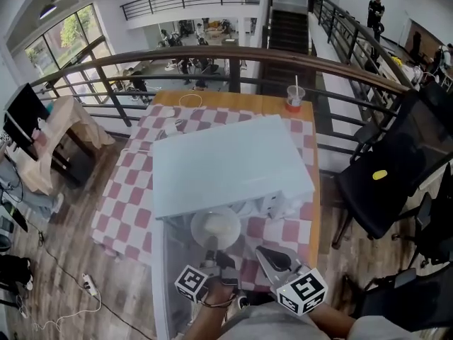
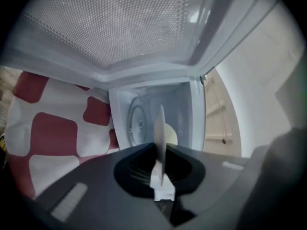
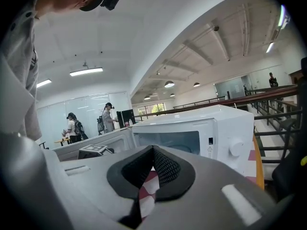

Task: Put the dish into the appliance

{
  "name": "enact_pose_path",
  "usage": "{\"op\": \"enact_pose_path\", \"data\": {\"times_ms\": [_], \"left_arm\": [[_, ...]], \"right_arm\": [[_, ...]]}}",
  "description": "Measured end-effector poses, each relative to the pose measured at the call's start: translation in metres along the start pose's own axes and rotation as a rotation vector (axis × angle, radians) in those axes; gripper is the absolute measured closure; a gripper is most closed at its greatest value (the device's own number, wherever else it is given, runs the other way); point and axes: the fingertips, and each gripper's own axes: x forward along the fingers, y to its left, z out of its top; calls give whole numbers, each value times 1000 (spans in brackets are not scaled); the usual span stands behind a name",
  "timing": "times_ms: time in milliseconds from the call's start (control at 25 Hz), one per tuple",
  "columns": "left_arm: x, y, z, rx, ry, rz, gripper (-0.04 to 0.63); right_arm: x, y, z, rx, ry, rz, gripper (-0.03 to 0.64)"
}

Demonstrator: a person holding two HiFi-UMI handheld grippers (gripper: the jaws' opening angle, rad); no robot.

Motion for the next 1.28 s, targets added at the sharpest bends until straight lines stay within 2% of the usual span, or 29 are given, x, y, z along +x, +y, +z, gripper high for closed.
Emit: {"op": "enact_pose_path", "data": {"times_ms": [360,760,1040,1280], "left_arm": [[58,26,19,-30,-8,39,566],[98,37,26,-16,9,101,566],[108,48,29,9,23,176,568],[111,54,34,77,39,221,571]], "right_arm": [[17,-24,-4,25,20,-36,617],[32,-43,-3,36,37,-65,617],[39,-49,0,42,30,-74,617],[43,-45,1,47,25,-77,617]]}}
